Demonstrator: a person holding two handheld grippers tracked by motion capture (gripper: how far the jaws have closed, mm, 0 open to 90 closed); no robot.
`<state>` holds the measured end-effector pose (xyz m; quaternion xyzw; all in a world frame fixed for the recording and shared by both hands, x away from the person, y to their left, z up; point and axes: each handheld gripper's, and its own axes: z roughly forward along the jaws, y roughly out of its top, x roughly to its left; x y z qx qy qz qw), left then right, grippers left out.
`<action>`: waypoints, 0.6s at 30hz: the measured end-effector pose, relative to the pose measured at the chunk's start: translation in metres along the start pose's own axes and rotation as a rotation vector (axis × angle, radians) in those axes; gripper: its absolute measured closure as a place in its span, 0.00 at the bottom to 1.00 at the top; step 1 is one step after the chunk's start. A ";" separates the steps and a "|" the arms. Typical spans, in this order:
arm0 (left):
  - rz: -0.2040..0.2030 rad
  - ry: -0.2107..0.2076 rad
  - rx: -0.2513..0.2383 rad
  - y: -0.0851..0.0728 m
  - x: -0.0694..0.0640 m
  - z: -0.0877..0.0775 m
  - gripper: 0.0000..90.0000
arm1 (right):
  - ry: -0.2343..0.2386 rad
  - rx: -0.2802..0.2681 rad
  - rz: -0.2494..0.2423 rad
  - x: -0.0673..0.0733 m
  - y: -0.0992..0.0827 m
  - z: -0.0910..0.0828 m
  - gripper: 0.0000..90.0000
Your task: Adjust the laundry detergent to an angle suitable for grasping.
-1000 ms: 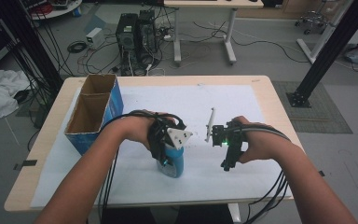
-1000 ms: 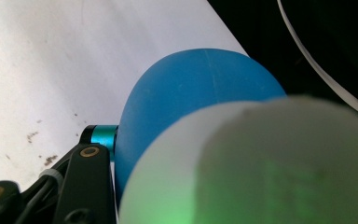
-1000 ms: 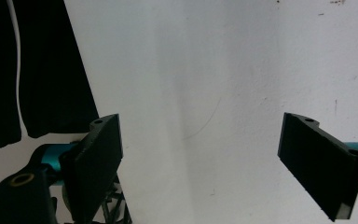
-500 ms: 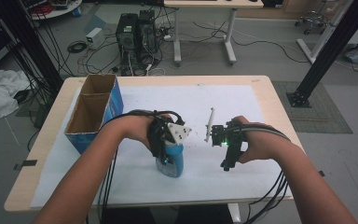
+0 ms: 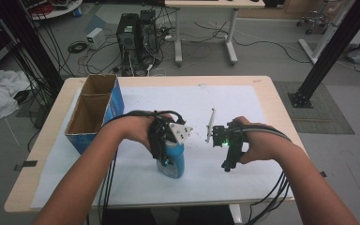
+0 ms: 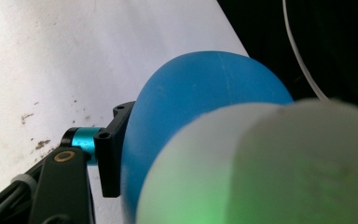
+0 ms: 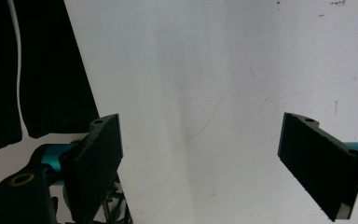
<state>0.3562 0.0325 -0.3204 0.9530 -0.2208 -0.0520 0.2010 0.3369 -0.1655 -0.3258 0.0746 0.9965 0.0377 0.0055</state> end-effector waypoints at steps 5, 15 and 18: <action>-0.014 0.008 0.002 0.000 -0.001 -0.002 0.37 | -0.001 -0.002 -0.005 0.000 0.001 0.000 0.14; -0.093 0.058 0.024 -0.003 -0.008 -0.016 0.30 | -0.007 -0.009 -0.021 0.000 0.004 -0.002 0.14; -0.108 0.067 0.030 -0.001 -0.011 -0.019 0.29 | -0.007 -0.008 -0.023 0.000 0.004 -0.002 0.14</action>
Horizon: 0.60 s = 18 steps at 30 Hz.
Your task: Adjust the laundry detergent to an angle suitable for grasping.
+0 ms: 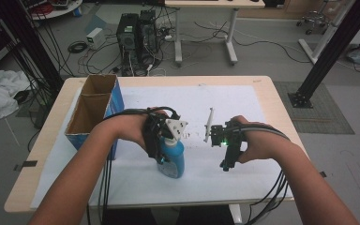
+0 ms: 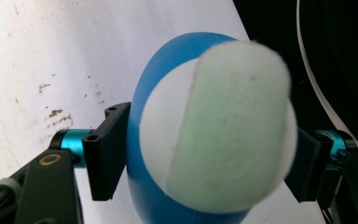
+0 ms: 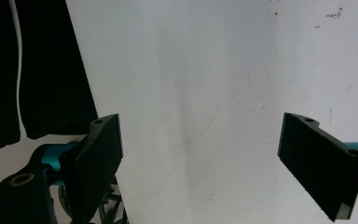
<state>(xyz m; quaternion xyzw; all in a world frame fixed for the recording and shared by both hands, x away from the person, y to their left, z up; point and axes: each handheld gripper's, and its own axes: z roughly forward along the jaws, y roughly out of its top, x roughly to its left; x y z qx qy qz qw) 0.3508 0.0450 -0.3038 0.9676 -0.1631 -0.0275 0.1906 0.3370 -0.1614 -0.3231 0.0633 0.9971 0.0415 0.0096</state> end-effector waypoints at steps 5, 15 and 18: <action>-0.019 0.023 0.011 0.002 -0.002 -0.007 0.27 | -0.002 -0.003 -0.008 -0.001 0.001 -0.001 0.14; -0.089 0.063 0.011 -0.006 -0.009 -0.021 0.22 | -0.007 -0.012 -0.028 -0.001 0.004 -0.003 0.14; -0.122 0.071 0.019 -0.008 -0.010 -0.025 0.21 | -0.008 -0.009 -0.025 0.000 0.005 -0.003 0.14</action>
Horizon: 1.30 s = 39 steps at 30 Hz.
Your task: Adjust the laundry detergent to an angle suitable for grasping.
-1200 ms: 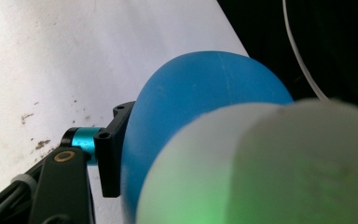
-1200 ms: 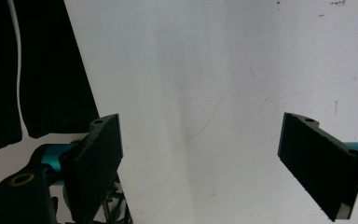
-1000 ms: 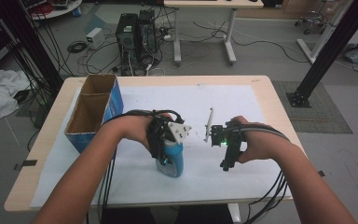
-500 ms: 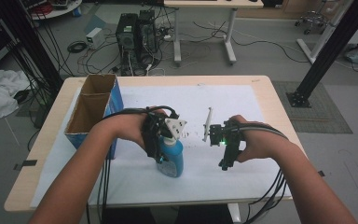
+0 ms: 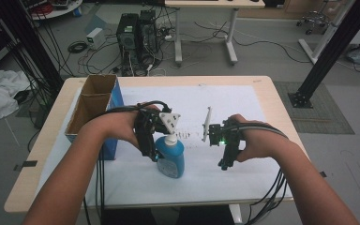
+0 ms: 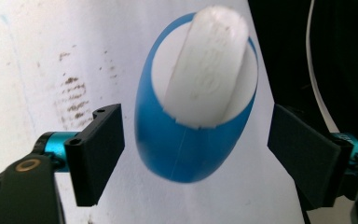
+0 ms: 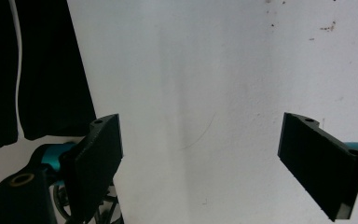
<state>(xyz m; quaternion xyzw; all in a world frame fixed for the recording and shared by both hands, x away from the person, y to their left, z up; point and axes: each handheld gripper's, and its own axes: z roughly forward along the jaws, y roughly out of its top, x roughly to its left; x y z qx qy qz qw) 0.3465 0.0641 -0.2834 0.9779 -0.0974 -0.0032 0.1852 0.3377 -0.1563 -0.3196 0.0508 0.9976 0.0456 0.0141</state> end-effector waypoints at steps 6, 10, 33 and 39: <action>-0.048 0.004 0.016 -0.001 -0.003 -0.009 0.20 | 0.000 -0.002 -0.004 -0.001 0.000 -0.001 0.14; -0.090 0.005 0.039 -0.003 -0.005 -0.014 0.20 | 0.000 -0.002 -0.004 -0.001 0.001 -0.001 0.14; -0.209 0.033 0.091 -0.033 -0.024 -0.037 0.12 | 0.011 0.013 -0.034 -0.003 0.017 -0.002 0.14; -0.238 0.034 0.107 -0.038 -0.026 -0.042 0.10 | 0.011 0.015 -0.039 -0.003 0.021 -0.003 0.14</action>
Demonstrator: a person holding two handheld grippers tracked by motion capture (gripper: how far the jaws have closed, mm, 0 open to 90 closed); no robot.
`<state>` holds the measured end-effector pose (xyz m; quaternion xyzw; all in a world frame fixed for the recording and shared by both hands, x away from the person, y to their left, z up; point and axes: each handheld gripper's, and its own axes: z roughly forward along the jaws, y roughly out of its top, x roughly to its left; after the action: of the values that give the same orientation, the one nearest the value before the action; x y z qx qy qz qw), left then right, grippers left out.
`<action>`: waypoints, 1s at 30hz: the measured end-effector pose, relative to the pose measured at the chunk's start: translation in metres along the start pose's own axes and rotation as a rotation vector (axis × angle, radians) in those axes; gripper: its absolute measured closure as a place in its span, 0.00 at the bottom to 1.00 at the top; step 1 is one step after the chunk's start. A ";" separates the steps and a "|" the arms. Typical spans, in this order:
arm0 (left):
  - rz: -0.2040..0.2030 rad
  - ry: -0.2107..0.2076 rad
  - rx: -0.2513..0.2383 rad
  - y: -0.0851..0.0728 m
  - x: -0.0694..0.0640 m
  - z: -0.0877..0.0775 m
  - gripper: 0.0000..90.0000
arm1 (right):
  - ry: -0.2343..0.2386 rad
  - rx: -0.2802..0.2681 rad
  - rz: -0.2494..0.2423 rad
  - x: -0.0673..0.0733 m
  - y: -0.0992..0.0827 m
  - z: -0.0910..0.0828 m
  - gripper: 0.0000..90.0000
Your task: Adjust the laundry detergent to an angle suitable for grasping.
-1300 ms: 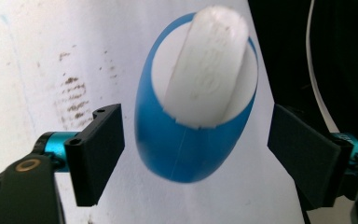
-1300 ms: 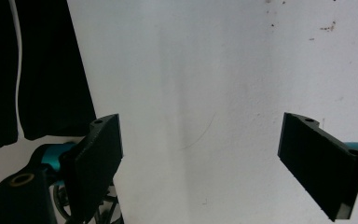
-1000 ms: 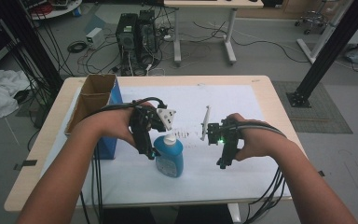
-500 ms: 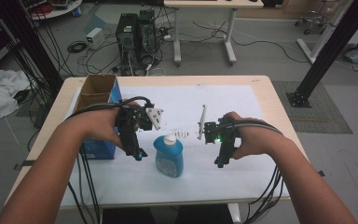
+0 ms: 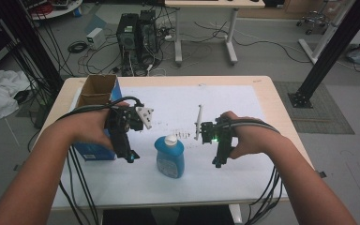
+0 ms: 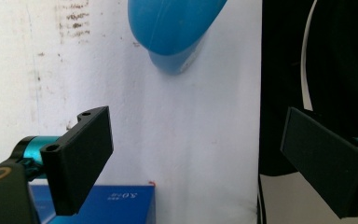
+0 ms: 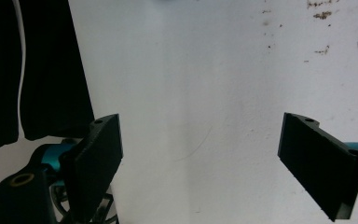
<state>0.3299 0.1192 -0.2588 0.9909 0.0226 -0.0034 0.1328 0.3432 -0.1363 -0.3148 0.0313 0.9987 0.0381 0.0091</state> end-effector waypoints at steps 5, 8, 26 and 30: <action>-0.048 -0.019 -0.002 -0.004 0.002 -0.004 0.10 | 0.000 0.002 0.000 0.000 0.003 0.000 0.14; -0.049 -0.008 -0.013 -0.005 0.001 -0.005 0.10 | 0.000 0.003 -0.006 -0.001 0.005 0.000 0.14; -0.035 0.028 0.031 -0.007 -0.001 -0.006 0.11 | -0.003 0.006 -0.004 0.000 0.009 -0.004 0.14; -0.042 0.025 0.048 -0.008 -0.002 -0.007 0.11 | -0.004 0.008 -0.002 0.000 0.009 -0.004 0.14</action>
<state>0.3271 0.1288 -0.2544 0.9931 0.0450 0.0057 0.1085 0.3435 -0.1274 -0.3099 0.0303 0.9989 0.0339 0.0108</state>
